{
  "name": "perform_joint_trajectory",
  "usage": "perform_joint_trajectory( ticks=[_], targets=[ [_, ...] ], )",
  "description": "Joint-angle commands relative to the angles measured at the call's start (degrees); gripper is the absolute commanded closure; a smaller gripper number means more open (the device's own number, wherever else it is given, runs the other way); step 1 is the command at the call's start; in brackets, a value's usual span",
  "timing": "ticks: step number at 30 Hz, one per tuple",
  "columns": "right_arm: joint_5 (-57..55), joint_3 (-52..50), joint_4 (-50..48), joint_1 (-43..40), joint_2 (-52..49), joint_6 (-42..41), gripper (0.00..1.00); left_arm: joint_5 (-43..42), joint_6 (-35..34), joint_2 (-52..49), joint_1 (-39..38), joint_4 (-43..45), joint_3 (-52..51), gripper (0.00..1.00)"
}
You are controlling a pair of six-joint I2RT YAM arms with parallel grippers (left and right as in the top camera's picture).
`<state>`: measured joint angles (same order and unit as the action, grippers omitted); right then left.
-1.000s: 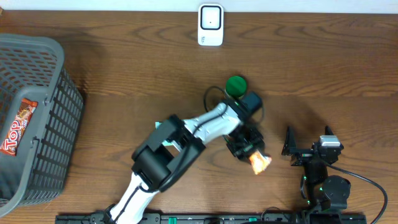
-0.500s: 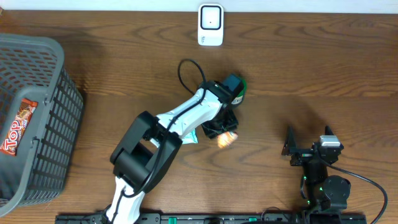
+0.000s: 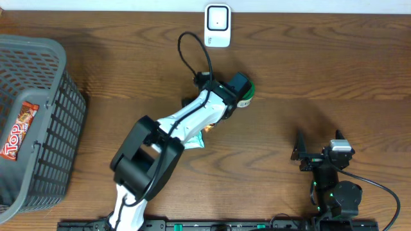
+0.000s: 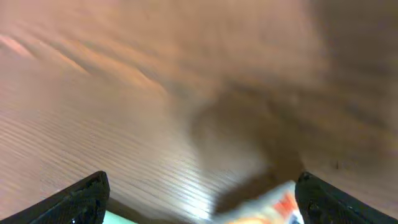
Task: Scan the item barcode
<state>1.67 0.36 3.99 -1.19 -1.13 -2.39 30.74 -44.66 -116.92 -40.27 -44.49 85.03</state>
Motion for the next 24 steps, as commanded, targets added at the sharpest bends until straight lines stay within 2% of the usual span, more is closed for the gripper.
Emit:
perform_joint_trajectory(
  ticks=[1, 2, 3, 4, 6, 8, 12, 16, 19, 24],
  targets=[
    [-0.1, 0.0, 0.2, 0.1, 0.0, -0.6, 0.01, 17.1, 14.1, 12.3, 0.2, 1.0, 6.1, 0.04],
    [-0.1, 0.0, 0.2, 0.1, 0.0, -0.6, 0.01, 19.5, 17.8, 15.1, 0.3, 2.0, 7.7, 0.04],
    [-0.1, 0.0, 0.2, 0.1, 0.0, -0.5, 0.01, 21.4, 26.7, 20.9, 0.8, 5.2, 11.3, 0.04],
    [-0.1, 0.0, 0.2, 0.1, 0.0, -0.5, 0.01, 21.4, 31.3, 23.8, 1.5, 7.1, 13.3, 0.04],
    [-0.1, 0.0, 0.2, 0.1, 0.0, -0.5, 0.01, 21.4, 37.3, 29.0, 3.8, 9.3, 16.8, 0.04],
    [-0.1, 0.0, 0.2, 0.1, 0.0, -0.5, 0.01, 21.4, 39.6, 33.6, 7.9, 9.6, 19.7, 0.04],
    [-0.1, 0.0, 0.2, 0.1, 0.0, -0.6, 0.01, 21.4, 37.4, 42.2, 21.7, 6.0, 21.3, 0.04],
    [-0.1, 0.0, 0.2, 0.1, 0.0, -0.5, 0.01, 18.7, 24.6, 47.5, 40.6, -5.7, 21.3, 0.04],
    [-0.1, 0.0, 0.2, 0.1, 0.0, -0.5, 0.01, 7.3, 17.3, 47.4, 55.8, -14.2, 20.9, 0.04],
    [-0.1, 0.0, 0.2, 0.1, 0.0, -0.5, 0.01, -12.6, 16.3, 42.3, 72.8, -17.6, 16.5, 0.04]
  ],
)
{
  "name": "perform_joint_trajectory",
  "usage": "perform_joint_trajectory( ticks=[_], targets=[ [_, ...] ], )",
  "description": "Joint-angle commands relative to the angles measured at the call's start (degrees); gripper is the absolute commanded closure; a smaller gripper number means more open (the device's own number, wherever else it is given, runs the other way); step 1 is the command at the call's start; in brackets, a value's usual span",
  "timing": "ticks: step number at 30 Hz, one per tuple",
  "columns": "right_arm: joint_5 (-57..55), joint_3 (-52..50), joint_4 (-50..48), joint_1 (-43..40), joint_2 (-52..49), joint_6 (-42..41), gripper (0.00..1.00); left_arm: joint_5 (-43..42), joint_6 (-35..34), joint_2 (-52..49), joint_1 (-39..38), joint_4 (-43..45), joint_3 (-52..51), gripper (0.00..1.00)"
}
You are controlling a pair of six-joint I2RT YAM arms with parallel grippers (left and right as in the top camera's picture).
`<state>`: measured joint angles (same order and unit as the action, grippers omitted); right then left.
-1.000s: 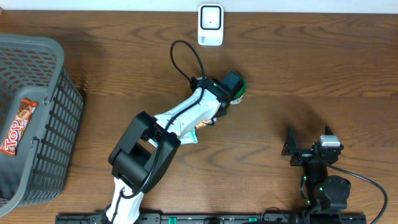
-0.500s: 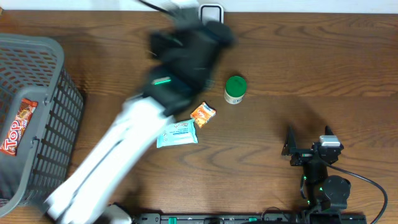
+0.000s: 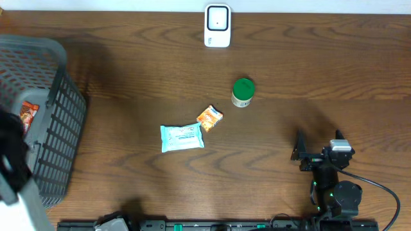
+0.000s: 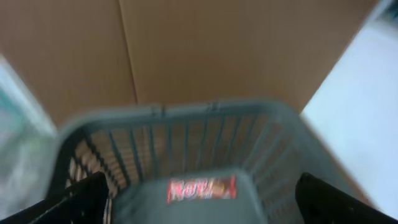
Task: Scan the item barcode
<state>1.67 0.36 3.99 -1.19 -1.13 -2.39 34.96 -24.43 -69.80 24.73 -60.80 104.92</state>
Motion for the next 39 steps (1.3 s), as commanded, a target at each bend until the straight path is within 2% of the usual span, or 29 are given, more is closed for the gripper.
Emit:
perform_joint_trajectory(
  ticks=[1, 5, 7, 9, 12, 14, 18, 22, 27, 39],
  targets=[
    [-0.1, 0.0, 0.2, 0.1, 0.0, -0.6, 0.01, -18.5, -4.0, -6.5, 10.1, -1.9, -4.2, 0.04],
    [-0.1, 0.0, 0.2, 0.1, 0.0, -0.5, 0.01, -19.2, -3.6, -13.7, 15.9, -2.4, -8.2, 0.04],
    [-0.1, 0.0, 0.2, 0.1, 0.0, -0.6, 0.01, -19.1, -0.8, -16.9, 16.8, -0.9, -9.7, 0.04],
    [-0.1, 0.0, 0.2, 0.1, 0.0, -0.5, 0.01, -20.1, 6.6, -19.9, 16.7, 2.3, -11.1, 0.04],
    [-0.1, 0.0, 0.2, 0.1, 0.0, -0.5, 0.01, -26.2, 23.4, -25.1, 16.1, 5.7, -11.7, 0.04],
    [-0.1, 0.0, 0.2, 0.1, 0.0, -0.6, 0.01, -29.1, 27.2, -28.4, 16.1, 8.3, -11.7, 0.04],
    [-0.1, 0.0, 0.2, 0.1, 0.0, -0.5, 0.01, -28.9, 31.5, -34.6, 16.1, 14.7, -11.7, 0.04],
    [-0.1, 0.0, 0.2, 0.1, 0.0, -0.5, 0.01, -29.0, 36.9, -39.1, 16.1, 16.4, -11.7, 0.04],
    [-0.1, 0.0, 0.2, 0.1, 0.0, -0.5, 0.01, -29.0, 48.8, -44.7, 16.1, 18.0, -11.7, 0.04],
    [-0.1, 0.0, 0.2, 0.1, 0.0, -0.6, 0.01, -28.9, 53.1, -54.2, 16.2, 26.6, -11.7, 0.04]
  ],
)
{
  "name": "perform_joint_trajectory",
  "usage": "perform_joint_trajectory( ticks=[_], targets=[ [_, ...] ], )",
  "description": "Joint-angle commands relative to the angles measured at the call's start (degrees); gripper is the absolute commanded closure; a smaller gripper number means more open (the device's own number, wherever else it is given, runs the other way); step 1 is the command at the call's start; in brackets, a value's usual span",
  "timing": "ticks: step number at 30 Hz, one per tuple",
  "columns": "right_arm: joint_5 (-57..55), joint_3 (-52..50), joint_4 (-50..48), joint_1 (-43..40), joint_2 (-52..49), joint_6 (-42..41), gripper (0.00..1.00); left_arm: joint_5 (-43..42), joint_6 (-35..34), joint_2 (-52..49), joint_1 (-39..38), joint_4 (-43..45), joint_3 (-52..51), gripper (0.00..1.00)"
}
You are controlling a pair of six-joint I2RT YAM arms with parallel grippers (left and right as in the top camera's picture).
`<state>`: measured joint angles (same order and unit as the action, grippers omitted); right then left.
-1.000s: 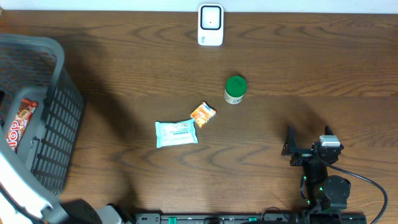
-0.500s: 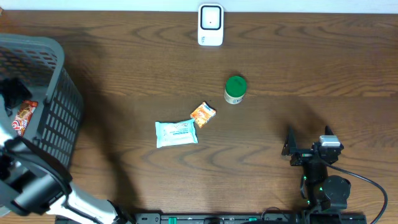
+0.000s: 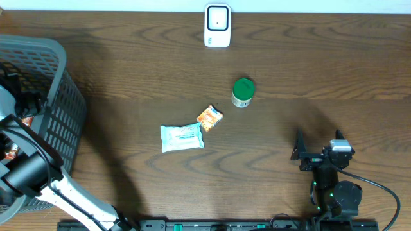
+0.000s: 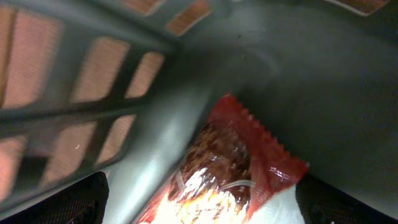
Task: Scan the item barcode
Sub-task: 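Lower the left gripper into the basket and grasp the red Top bar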
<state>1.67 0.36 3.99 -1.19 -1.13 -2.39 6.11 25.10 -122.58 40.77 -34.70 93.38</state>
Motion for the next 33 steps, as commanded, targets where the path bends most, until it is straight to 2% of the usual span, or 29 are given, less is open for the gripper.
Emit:
perform_joint_trajectory(
  ticks=[1, 7, 8, 9, 12, 13, 19, 24, 28, 33],
  targets=[
    [-0.1, 0.0, 0.2, 0.1, 0.0, -0.6, 0.01, -0.1, 4.1, -1.8, 0.3, 0.6, -0.2, 0.04],
    [-0.1, 0.0, 0.2, 0.1, 0.0, -0.6, 0.01, -0.8, 4.7, -5.3, 1.6, -0.3, -0.2, 0.04],
    [-0.1, 0.0, 0.2, 0.1, 0.0, -0.5, 0.01, -1.0, 4.7, -5.7, 1.7, -0.8, -0.2, 0.07],
    [-0.1, 0.0, 0.2, 0.1, 0.0, -0.6, 0.01, -1.1, 4.7, -6.2, 1.9, -1.3, -0.2, 0.14],
    [-0.1, 0.0, 0.2, 0.1, 0.0, -0.6, 0.01, -1.1, 4.6, -6.7, 2.3, -2.4, -0.2, 0.47],
    [-0.1, 0.0, 0.2, 0.1, 0.0, -0.5, 0.01, -1.2, 4.5, -6.7, 2.4, -2.5, -0.2, 0.55],
    [-0.1, 0.0, 0.2, 0.1, 0.0, -0.6, 0.01, -1.2, 0.5, -6.4, 2.3, -3.5, -0.1, 0.92],
    [-0.1, 0.0, 0.2, 0.1, 0.0, -0.6, 0.01, -1.2, -2.3, -4.0, 2.3, -4.2, -0.1, 0.93],
    [-0.1, 0.0, 0.2, 0.1, 0.0, -0.5, 0.01, -1.4, -7.6, 3.4, 2.3, -4.0, 0.0, 0.93],
    [-0.1, 0.0, 0.2, 0.1, 0.0, -0.5, 0.01, -10.3, -10.6, 13.8, 2.3, -6.1, 0.0, 0.93]
  ],
)
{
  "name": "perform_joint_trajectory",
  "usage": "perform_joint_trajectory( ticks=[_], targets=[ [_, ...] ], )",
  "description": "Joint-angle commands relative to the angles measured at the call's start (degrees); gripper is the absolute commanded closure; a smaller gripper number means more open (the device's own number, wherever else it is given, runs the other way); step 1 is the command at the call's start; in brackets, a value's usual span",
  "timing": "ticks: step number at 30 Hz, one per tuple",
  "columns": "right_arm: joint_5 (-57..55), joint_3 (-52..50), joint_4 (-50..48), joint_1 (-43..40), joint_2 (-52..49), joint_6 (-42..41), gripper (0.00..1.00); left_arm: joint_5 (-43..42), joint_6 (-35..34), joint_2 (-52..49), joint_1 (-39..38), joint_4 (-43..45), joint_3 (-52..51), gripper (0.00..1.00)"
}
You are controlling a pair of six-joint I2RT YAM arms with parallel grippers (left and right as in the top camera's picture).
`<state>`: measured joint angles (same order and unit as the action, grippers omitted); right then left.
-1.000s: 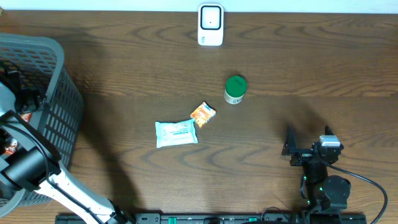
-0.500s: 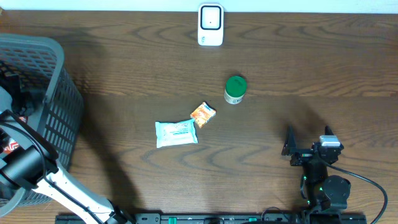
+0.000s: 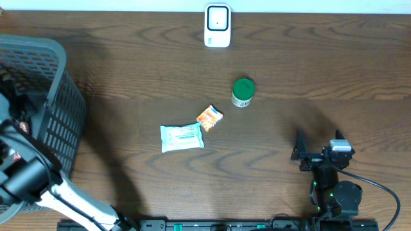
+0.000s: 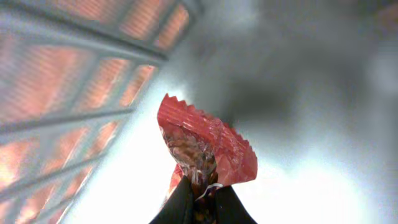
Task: Scan the item barcode
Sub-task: 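Lower the left gripper into the basket and grasp the red Top bar, then lift the Top bar out and carry it toward the scanner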
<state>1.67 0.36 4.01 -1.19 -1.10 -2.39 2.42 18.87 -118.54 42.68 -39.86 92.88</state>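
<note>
A red-wrapped snack bar [image 4: 205, 149] is pinched at its lower end by my left gripper [image 4: 200, 198], which is shut on it inside the grey basket [image 4: 74, 106]. Overhead, the left arm reaches from the front edge into the basket [image 3: 61, 122], and the left gripper [image 3: 14, 112] is deep in it; the bar is hidden there. The white barcode scanner [image 3: 218, 25] stands at the far edge of the table. My right gripper [image 3: 318, 153] rests at the front right, far from everything; its jaws are not clear from above.
A green-lidded jar [image 3: 243, 92], a small orange packet [image 3: 209, 118] and a pale blue packet [image 3: 182, 137] lie mid-table. The wooden table [image 3: 334, 70] stretches bare to the right of them. The basket's slatted walls surround the left gripper.
My left gripper was open just above the red bar on the basket floor. Now it is shut on the bar's end, and the bar stands up off the floor.
My left gripper was open over the packets beside the green-lidded jar. Then it was at the far left, looking at the basket with the red bar inside. Then it was open close over the bar, and now it grips it. The right arm stayed parked.
</note>
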Motion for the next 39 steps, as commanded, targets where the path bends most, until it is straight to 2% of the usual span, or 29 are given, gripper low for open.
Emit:
perform_joint_trajectory(
  ticks=[1, 10, 13, 17, 23, 27, 30, 31, 35, 39],
  targets=[
    [-0.1, 0.0, 0.2, 0.1, 0.0, -0.6, 0.01, -8.4, -5.1, 12.3, 0.4, -1.9, 0.5, 0.93],
    [-0.1, 0.0, 0.2, 0.1, 0.0, -0.5, 0.01, -10.7, -12.8, 34.0, 0.4, -11.0, 0.5, 0.93],
    [-0.1, 0.0, 0.2, 0.1, 0.0, -0.5, 0.01, -18.7, -13.7, 41.6, 0.4, -12.0, 0.5, 0.93],
    [-0.1, 0.0, 0.2, 0.1, 0.0, -0.6, 0.01, -35.6, -15.3, 50.4, -0.3, -10.3, 0.5, 0.93],
    [-0.1, 0.0, 0.2, 0.1, 0.0, -0.6, 0.01, -39.5, -22.6, 58.0, -6.2, -8.1, 0.5, 0.93],
    [-0.1, 0.0, 0.2, 0.1, 0.0, -0.5, 0.01, -39.5, -26.6, 58.7, -15.5, -9.5, 0.4, 0.93],
    [-0.1, 0.0, 0.2, 0.1, 0.0, -0.6, 0.01, -39.3, -26.7, 57.4, -24.3, -10.9, -0.1, 0.93],
    [-0.1, 0.0, 0.2, 0.1, 0.0, -0.5, 0.01, -39.3, -26.7, 55.7, -30.8, -11.2, -1.2, 0.93],
    [-0.1, 0.0, 0.2, 0.1, 0.0, -0.6, 0.01, -37.6, -26.7, 51.5, -41.7, -11.2, -4.7, 0.93],
    [-0.1, 0.0, 0.2, 0.1, 0.0, -0.6, 0.01, -32.2, -26.7, 45.2, -52.0, -11.1, -8.7, 0.93]
  ],
)
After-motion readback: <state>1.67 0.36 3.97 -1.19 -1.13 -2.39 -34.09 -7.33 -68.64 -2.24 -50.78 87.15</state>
